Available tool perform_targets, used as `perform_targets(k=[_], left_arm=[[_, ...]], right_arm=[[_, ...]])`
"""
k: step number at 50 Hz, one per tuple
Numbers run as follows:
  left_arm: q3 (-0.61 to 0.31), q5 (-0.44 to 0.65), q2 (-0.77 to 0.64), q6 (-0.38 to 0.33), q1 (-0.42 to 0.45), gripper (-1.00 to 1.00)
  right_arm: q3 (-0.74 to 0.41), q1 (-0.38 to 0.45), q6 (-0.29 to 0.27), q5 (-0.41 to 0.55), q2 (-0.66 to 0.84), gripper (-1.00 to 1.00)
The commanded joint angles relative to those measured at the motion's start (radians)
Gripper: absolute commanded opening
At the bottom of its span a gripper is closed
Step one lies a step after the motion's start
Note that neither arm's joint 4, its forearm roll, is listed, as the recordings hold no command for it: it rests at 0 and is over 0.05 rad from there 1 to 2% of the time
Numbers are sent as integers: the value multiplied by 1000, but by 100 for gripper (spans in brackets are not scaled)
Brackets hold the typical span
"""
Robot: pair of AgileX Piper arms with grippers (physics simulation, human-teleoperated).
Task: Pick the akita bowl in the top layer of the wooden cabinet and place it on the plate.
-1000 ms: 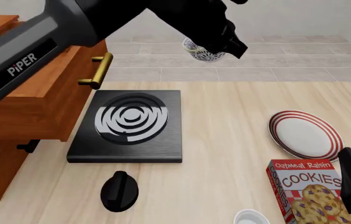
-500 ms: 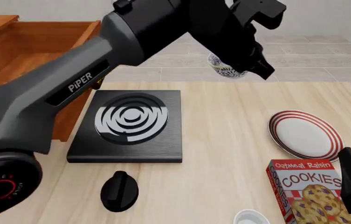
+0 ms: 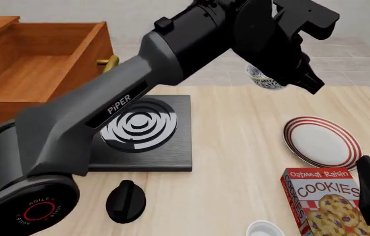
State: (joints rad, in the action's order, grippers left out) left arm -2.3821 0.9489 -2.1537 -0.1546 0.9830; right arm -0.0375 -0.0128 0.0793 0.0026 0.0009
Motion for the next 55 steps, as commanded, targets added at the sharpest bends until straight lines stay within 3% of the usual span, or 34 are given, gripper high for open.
perform_targets(k=[1, 9, 14, 17, 20, 33, 40, 46, 55], left_arm=[[-48, -32, -19, -26, 17, -100], [-52, -79, -21, -23, 26, -100], [6, -144, 1, -34, 33, -100], [78, -210, 28, -98, 38, -100], [90, -231, 28, -80, 39, -100], [200, -344, 71, -127, 73, -100], [175, -360, 29, -128, 59, -100], [91, -336, -30, -93, 58, -100], [14, -320, -103, -100, 63, -100]], right_arm=[[2, 0, 5, 1, 1, 100], [-1, 4, 6, 2, 1, 100], [-1, 3, 8, 2, 0, 100], [-1, 3, 11, 3, 0, 100], [-1, 3, 12, 3, 0, 100], [-1, 4, 11, 3, 0, 100], [-2, 2, 13, 3, 0, 100], [-2, 4, 11, 3, 0, 100], [2, 1, 21, 1, 0, 100]])
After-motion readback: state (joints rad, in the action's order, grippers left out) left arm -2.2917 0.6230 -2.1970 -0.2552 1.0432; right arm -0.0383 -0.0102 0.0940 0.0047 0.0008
